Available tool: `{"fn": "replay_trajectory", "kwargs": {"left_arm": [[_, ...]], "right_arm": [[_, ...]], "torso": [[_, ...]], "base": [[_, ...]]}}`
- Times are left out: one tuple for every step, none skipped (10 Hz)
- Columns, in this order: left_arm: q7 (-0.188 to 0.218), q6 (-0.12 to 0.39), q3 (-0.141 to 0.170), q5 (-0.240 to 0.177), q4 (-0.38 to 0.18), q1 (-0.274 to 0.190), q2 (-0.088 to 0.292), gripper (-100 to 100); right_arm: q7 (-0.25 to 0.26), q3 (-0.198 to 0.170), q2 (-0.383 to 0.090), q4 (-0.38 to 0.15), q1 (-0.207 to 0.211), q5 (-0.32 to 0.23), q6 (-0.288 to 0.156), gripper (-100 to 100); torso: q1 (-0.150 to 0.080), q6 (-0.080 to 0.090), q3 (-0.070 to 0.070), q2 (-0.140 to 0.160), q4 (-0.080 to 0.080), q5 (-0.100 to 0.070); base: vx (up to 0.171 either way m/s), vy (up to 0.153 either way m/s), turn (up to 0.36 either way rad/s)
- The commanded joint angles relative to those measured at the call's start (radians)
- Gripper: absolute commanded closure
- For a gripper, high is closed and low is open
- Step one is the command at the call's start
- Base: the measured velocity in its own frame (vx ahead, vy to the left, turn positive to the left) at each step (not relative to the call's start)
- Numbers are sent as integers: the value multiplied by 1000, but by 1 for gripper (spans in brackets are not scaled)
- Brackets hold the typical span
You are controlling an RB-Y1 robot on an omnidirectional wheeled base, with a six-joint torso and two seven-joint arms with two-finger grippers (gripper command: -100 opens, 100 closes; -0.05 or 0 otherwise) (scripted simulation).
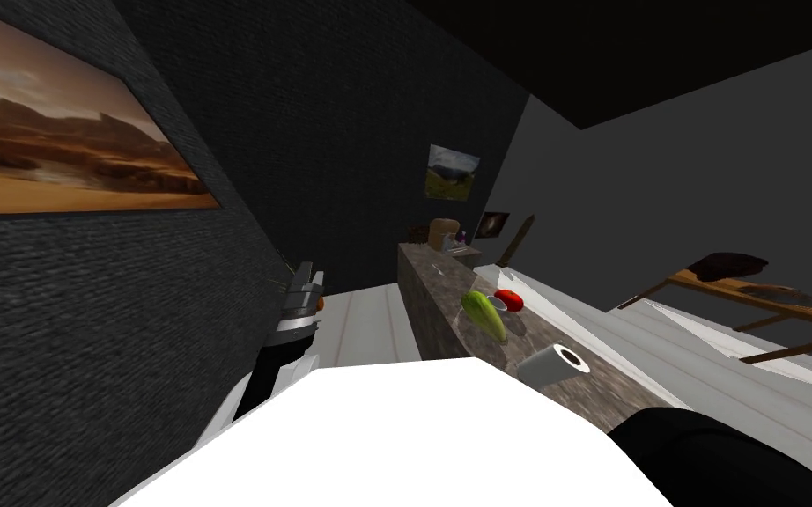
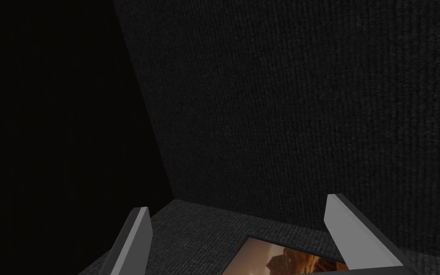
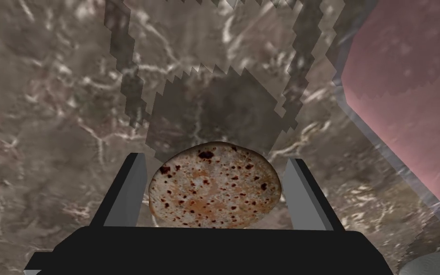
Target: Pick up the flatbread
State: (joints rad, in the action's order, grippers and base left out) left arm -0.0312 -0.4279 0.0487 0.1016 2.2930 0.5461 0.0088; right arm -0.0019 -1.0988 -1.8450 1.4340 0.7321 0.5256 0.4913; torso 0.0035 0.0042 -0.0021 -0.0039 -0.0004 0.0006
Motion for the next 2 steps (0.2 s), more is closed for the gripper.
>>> {"fn": "replay_trajectory", "kwargs": {"left_arm": [[0,0,0,0,0,0,0,0],[0,0,0,0,0,0,0,0]], "right_arm": [[0,0,0,0,0,0,0,100],[3,0,-2,2,1,2,1,0]], "torso": [[0,0,0,0,0,0],[-1,-1,1,1,0,-1]], "base": [[21,5,-30],[0,0,0]]}}
